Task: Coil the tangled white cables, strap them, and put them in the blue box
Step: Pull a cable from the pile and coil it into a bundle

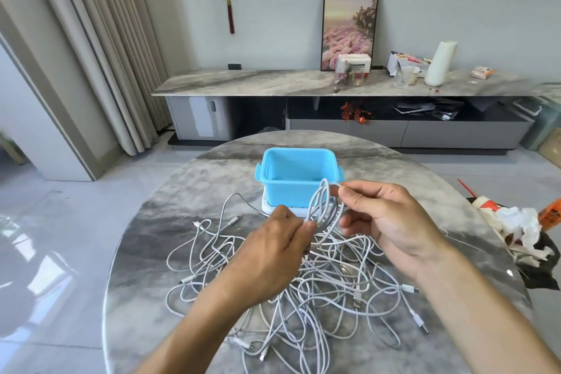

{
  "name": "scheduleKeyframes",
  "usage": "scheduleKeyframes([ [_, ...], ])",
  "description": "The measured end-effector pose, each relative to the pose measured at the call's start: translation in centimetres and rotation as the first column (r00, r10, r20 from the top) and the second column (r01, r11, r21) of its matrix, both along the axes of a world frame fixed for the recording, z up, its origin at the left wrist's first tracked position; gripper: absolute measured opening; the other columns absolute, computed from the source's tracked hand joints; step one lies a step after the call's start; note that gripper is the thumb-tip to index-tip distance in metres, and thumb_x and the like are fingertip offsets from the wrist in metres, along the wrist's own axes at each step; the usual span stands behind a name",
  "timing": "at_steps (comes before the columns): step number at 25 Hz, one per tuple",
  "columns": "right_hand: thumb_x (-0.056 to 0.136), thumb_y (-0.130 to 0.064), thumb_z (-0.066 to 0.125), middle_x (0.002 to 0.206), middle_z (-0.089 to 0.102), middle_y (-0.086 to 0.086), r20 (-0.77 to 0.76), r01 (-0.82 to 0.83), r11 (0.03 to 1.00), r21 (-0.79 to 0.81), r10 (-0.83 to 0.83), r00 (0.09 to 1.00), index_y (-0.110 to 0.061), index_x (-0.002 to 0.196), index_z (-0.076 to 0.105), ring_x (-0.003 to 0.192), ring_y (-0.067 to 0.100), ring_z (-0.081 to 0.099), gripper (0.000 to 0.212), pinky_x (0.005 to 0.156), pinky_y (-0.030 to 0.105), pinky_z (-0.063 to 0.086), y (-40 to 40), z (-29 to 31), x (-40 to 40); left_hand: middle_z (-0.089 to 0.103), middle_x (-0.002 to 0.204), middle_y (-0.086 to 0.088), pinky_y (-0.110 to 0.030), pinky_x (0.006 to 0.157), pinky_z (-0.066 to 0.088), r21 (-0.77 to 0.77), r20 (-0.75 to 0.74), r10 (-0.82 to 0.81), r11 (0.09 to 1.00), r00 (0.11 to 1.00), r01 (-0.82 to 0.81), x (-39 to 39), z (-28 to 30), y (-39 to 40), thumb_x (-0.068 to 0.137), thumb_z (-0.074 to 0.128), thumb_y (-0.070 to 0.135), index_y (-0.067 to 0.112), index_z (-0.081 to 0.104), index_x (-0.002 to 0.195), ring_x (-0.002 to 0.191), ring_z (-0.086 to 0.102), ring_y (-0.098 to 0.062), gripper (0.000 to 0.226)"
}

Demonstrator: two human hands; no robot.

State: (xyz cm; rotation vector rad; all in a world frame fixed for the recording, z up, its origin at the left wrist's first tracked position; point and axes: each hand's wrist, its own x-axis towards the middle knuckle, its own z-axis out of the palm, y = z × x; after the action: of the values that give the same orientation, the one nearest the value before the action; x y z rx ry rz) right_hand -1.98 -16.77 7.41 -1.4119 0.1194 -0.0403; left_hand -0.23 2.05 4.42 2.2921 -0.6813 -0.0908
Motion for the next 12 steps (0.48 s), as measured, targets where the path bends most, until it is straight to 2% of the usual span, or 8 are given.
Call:
scheduleKeyframes([
  [3, 0.089, -0.002, 0.063, 0.074, 0.069, 0.006, -0.032, 0.049, 0.995, 0.09, -0.046, 0.998, 0.003, 0.1, 0.072, 0.051, 0.013, 0.06, 0.015, 0.048, 0.024, 0.055, 0.7, -0.5, 0.1, 0.051, 0.068, 0.006, -0.034, 0.072, 0.039, -0.046, 0.031, -0.012, 0.999, 0.999, 0.014, 0.2, -0.1, -0.1, 0.104, 0.039, 0.035, 0.027, 0.04, 0.062, 0.072, 0.05, -0.013, 0.042],
  [7, 0.089, 0.001, 0.063, 0.069, 0.065, 0.008, 0.036, 0.11, 0.992, 0.069, -0.112, 0.993, 0.002, 0.102, 0.07, 0.05, 0.013, 0.06, 0.015, 0.048, 0.025, 0.055, 1.2, -0.7, 0.2, 0.054, 0.071, 0.007, -0.034, 0.079, 0.034, 0.02, 0.148, 0.06, 0.998, 0.987, -0.063, 0.2, -0.1, 0.0, 0.1, 0.025, 0.051, 0.024, 0.041, 0.064, 0.083, 0.044, -0.01, 0.048],
  [10, 0.087, 0.002, 0.064, 0.073, 0.061, 0.009, 0.073, 0.124, 0.987, 0.105, -0.132, 0.989, 0.0, 0.103, 0.067, 0.049, 0.014, 0.059, 0.016, 0.046, 0.025, 0.054, 0.8, -0.5, 0.3, 0.054, 0.06, 0.007, -0.029, 0.065, 0.042, -0.172, 0.052, 0.025, 0.985, 0.998, -0.015, -0.2, 0.1, -0.3, 0.102, 0.034, 0.046, 0.023, 0.043, 0.063, 0.061, 0.048, -0.007, 0.046],
  [12, 0.086, 0.002, 0.065, 0.073, 0.06, 0.008, 0.084, 0.106, 0.988, 0.113, -0.116, 0.99, 0.0, 0.101, 0.066, 0.049, 0.013, 0.058, 0.016, 0.045, 0.026, 0.054, 0.5, -0.5, 0.3, 0.049, 0.057, 0.009, -0.035, 0.058, 0.048, -0.233, 0.022, 0.014, 0.972, 1.0, -0.008, -0.4, 0.0, -0.5, 0.103, 0.037, 0.041, 0.023, 0.043, 0.064, 0.054, 0.047, -0.011, 0.043],
])
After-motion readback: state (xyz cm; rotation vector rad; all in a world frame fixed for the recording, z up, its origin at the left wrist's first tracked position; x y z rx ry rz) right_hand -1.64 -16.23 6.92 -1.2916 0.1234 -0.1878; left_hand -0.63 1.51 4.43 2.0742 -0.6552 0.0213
